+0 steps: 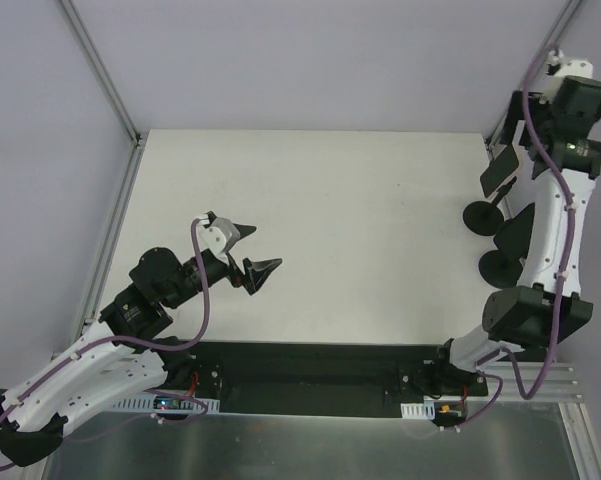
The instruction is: Place the phone on the phone stand
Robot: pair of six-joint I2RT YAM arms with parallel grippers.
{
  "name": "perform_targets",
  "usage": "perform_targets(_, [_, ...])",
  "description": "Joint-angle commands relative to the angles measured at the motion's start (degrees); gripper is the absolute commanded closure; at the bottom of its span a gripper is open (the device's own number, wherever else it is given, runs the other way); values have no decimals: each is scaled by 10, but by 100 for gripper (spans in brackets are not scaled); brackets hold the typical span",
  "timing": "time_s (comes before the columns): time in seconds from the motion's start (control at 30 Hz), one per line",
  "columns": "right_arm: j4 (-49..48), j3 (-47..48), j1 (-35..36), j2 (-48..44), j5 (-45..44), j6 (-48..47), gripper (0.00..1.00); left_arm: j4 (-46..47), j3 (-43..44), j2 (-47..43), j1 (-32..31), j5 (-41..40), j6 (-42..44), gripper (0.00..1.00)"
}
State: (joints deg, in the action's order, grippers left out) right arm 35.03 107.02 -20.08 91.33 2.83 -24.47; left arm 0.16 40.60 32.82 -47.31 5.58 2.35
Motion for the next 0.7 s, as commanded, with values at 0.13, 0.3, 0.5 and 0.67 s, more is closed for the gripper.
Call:
perform_targets(0.13, [61, -52, 375, -102, -509, -11, 4, 16, -1, 10, -6, -53, 21, 14])
perform_targets(0.3, [61, -201, 505, -163, -316, 54, 4, 18, -9, 8, -6, -95, 28, 13])
perform_targets(0.5, [-68, -359, 587, -384, -48, 129, 4, 10, 43, 15, -6, -60, 7, 12])
perform_targets(0.67, [-136, -366, 587, -590, -17, 190, 4, -16, 175, 10, -6, 56, -22, 1])
